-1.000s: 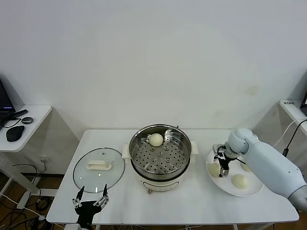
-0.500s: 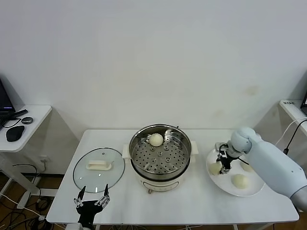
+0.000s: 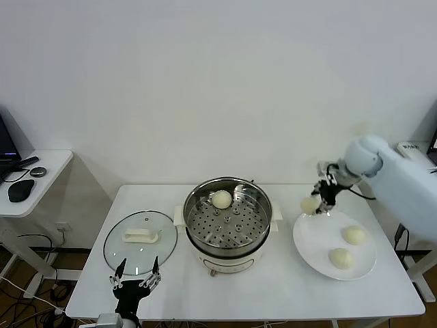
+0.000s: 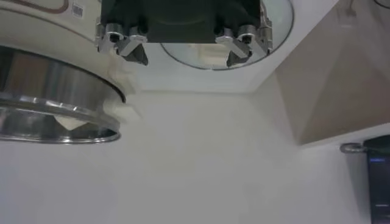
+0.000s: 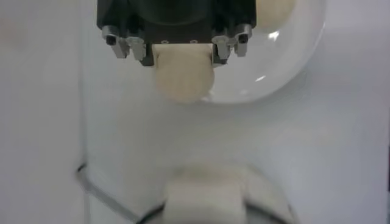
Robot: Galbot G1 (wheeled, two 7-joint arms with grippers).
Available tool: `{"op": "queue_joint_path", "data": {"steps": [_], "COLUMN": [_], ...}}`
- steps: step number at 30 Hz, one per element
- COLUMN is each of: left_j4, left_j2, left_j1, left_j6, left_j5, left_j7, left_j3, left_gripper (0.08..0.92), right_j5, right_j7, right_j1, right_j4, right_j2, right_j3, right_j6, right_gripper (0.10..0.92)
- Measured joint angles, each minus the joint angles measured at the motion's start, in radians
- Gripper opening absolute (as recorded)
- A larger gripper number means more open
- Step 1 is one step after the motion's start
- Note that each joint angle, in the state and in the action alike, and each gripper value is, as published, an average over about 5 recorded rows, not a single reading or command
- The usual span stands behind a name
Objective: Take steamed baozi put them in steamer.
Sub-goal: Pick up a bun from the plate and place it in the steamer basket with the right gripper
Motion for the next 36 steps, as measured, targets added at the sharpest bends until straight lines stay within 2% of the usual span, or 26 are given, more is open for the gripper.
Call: {"op": "queue_joint_path", "data": {"steps": [9,18,26,36], "left_j4": [-0.033,-0.077,-0.112,-0.128], "left_j2": [0.001,0.007,0.012,0.012], "left_j1": [0.006,0.012,0.017,0.023], "left_j6": [0.005,0.010,0.012,0.011], "left_j5": [0.014,0.037,0.048,0.052], "left_j7": [-0.007,-0.025,-0.028,-0.038], "left_j3": [0.020,0.044,0.064,0.090], "left_gripper": [0.823,0.823,0.823,0.823], "right_j5": [0.206,0.341,0.380,0.339], "right_j7": [-0.011,0.012,0.055,0.136], "right_j1": [0.265,0.346,0.323,0.239], "right_j4": [0.039,0.031,-0.025,-0.129], "right_j2": [0.113,0.302,0.462,0.609], "right_j3": [-0.226,-0.379,-0.456,-0.466], "right_j6": [-0.102,-0.235,-0.310,-0.350], "right_gripper": [0.560,0.560,0.560,0.560]}}
